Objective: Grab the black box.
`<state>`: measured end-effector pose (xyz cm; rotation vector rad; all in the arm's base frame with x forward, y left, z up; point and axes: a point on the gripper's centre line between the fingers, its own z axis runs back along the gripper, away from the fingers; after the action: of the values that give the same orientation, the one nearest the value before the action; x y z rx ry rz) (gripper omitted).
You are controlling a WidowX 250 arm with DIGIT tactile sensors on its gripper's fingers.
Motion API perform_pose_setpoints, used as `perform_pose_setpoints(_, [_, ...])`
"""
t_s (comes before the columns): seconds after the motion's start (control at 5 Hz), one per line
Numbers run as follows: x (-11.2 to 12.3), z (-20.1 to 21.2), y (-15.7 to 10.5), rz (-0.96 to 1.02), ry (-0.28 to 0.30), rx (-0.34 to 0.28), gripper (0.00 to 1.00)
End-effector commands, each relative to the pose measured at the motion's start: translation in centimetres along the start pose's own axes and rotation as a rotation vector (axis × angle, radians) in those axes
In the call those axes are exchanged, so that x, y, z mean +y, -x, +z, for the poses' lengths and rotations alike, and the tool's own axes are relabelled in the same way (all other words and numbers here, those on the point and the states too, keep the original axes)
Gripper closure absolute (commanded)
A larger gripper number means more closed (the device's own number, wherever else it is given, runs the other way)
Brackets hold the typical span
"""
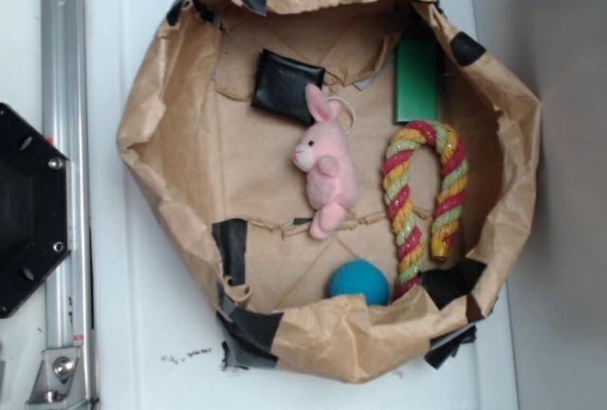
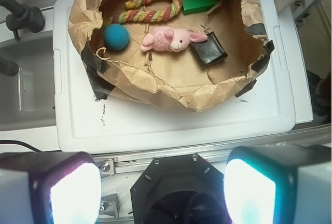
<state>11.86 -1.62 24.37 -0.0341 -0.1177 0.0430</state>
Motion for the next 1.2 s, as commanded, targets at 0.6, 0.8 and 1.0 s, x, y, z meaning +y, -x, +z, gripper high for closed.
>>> perform_pose_setpoints(0.6, [6.1,-6.1,-11.0,-0.304,-0.06,-0.074,0.0])
perform_pose_setpoints(0.8, [4.6,-11.6,-12.5,-0.541,0.041,-0.058,0.0])
perform_pose_setpoints(1.0, [4.0,-14.9,-12.2,-0.68,-0.039,-0.001,0.0])
